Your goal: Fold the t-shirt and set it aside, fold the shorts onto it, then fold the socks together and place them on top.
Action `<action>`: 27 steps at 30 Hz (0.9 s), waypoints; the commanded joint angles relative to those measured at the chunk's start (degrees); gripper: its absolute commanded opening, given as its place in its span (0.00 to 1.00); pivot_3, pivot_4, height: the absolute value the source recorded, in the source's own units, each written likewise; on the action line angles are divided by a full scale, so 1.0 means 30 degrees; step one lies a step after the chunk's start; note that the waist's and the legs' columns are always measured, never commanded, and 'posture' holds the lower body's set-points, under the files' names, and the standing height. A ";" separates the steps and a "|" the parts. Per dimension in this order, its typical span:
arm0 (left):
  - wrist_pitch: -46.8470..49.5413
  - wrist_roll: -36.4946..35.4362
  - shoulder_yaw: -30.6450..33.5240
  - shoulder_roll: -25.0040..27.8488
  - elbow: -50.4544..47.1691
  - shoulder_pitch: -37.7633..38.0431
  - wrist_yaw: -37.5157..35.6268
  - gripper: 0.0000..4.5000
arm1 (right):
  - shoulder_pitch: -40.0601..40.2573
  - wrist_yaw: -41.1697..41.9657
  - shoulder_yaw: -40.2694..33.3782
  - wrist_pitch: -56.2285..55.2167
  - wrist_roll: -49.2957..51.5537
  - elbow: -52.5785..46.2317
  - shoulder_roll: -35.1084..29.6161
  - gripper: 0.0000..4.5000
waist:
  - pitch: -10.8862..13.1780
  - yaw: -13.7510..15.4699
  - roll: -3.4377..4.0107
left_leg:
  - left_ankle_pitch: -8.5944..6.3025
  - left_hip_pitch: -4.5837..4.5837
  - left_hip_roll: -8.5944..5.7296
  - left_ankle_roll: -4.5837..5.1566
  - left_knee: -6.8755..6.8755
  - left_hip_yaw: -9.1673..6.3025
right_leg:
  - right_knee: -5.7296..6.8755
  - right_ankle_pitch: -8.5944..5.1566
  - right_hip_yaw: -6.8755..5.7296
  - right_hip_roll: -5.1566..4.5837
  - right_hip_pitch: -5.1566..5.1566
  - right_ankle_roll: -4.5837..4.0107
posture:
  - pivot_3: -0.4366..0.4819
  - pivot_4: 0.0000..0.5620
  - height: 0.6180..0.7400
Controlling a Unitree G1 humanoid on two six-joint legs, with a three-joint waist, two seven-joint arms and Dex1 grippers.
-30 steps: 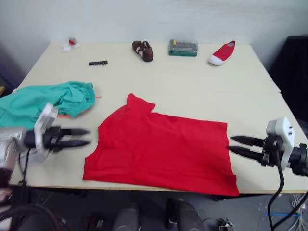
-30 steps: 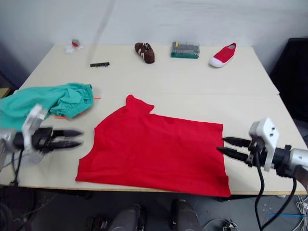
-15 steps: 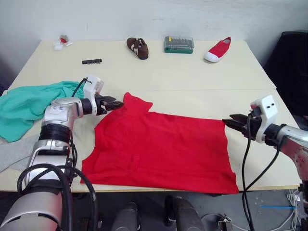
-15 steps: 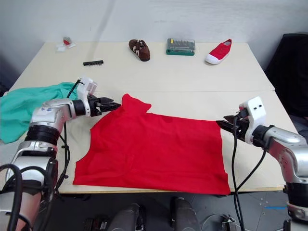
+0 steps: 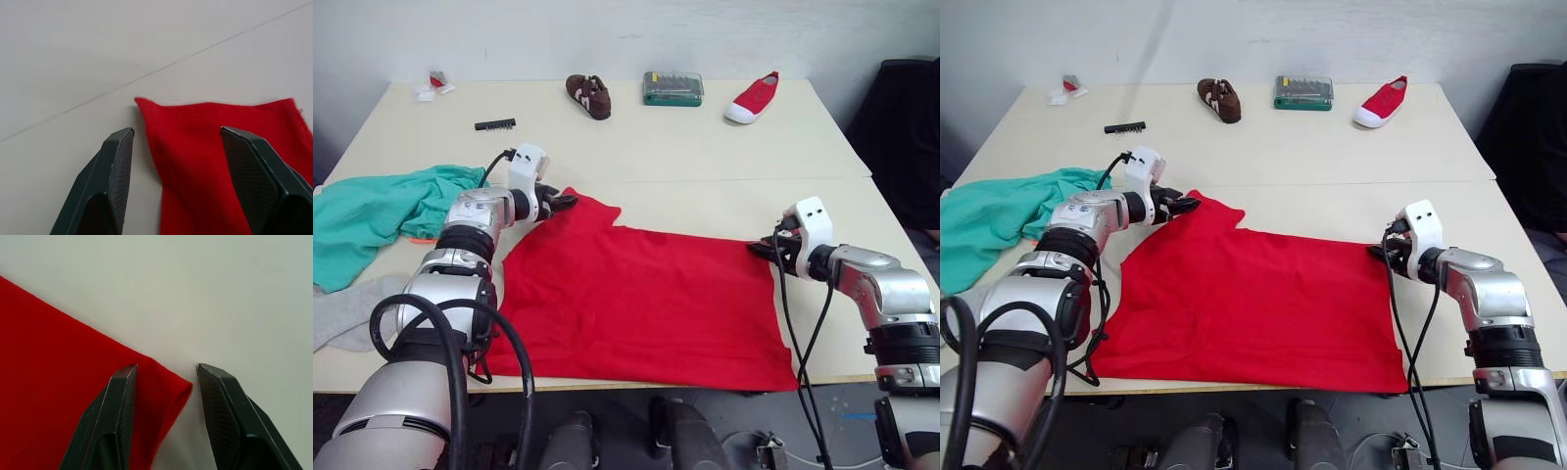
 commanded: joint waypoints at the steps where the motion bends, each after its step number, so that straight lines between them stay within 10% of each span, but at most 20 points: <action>1: -0.0230 0.0523 0.0185 -0.0078 0.0246 -0.0364 0.0518 0.65 | -0.0379 0.0245 -0.0259 0.0478 -0.0201 0.0345 -0.0025 0.43 | 0.0000 0.0010 0.0000 | 0.0000 0.0007 -0.0001 0.0001 0.0010 0.0011 | 0.0010 0.0003 0.0013 -0.0004 0.0000 0.0005 | 0.48 0.27 1.00; 12: -0.0684 0.0608 0.0867 -0.0168 0.0390 -0.0125 0.0388 0.02 | -0.0532 0.1017 -0.0183 0.0685 -0.0172 0.0242 0.0386 0.00 | 0.0000 -0.0008 0.0000 | -0.0006 0.0016 0.0003 0.0001 0.0127 0.0023 | 0.0025 0.0013 0.0041 -0.0014 0.0000 0.0004 | 0.48 0.27 1.00; 23: -0.3066 -0.0086 0.1971 0.0783 -0.0967 0.0592 -0.3344 0.00 | 0.1069 0.1551 -0.1755 -0.1953 0.0470 -0.3397 0.0131 0.00 | 0.0000 -0.0028 0.0001 | -0.0017 0.0008 0.0008 -0.0007 0.0164 0.0042 | 0.0050 0.0025 0.0062 -0.0007 -0.0022 -0.0004 | 0.48 0.27 1.00; 27: -0.5232 -0.1047 0.1658 0.1762 -0.4887 0.3539 -0.8950 0.00 | 0.5211 0.2997 -0.1856 -0.7967 -0.0914 -0.7272 -0.0272 0.00 | -0.0003 0.0007 0.0005 | -0.0026 0.0010 0.0016 -0.0016 0.0111 0.0051 | 0.0053 0.0025 0.0062 0.0015 -0.0021 -0.0003 | 0.48 0.27 1.00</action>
